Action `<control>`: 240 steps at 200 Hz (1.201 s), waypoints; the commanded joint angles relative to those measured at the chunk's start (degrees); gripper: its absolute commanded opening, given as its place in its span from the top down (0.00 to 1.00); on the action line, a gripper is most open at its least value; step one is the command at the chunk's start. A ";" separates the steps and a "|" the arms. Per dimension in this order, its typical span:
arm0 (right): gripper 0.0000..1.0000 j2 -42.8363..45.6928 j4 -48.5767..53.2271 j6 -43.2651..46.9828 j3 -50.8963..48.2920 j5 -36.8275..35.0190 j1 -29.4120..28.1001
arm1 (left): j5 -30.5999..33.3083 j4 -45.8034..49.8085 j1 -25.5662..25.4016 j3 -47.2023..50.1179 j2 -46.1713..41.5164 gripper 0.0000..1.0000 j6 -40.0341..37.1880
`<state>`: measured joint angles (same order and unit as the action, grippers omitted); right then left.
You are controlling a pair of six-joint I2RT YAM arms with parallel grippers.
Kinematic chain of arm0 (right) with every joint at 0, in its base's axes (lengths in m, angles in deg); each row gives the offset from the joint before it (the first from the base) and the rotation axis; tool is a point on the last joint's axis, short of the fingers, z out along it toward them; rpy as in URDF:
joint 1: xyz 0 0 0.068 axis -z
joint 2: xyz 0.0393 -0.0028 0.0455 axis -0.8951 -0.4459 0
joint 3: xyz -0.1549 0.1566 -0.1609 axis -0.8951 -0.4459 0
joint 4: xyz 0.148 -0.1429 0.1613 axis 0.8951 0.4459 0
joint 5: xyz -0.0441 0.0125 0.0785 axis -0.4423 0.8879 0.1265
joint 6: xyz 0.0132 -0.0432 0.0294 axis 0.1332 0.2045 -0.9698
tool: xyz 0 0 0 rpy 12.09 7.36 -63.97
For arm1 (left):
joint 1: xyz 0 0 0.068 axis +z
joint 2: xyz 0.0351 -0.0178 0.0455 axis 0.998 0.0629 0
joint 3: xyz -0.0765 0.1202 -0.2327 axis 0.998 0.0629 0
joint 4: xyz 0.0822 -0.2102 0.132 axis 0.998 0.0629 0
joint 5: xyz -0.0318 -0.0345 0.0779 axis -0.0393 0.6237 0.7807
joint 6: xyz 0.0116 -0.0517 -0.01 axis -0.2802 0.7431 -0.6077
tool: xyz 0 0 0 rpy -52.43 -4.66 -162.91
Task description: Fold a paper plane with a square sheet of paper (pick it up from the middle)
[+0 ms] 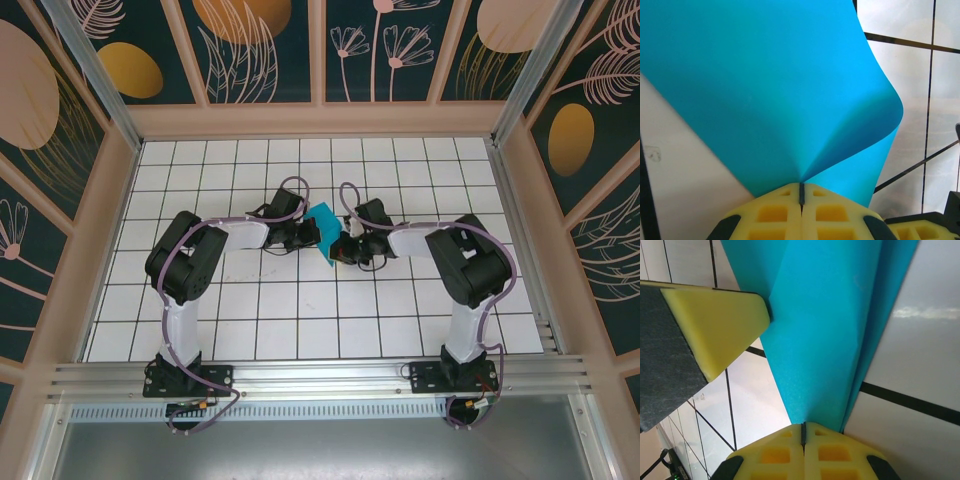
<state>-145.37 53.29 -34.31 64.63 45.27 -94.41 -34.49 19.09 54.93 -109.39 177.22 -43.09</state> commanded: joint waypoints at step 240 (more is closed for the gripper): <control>0.96 -2.17 -0.04 -11.18 1.45 -2.15 0.26 | 5.92 -0.15 -0.05 2.04 -9.69 0.96 0.18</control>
<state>-148.21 52.39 -39.73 68.15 44.53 -92.34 -32.21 20.25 54.89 -109.28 173.42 -44.86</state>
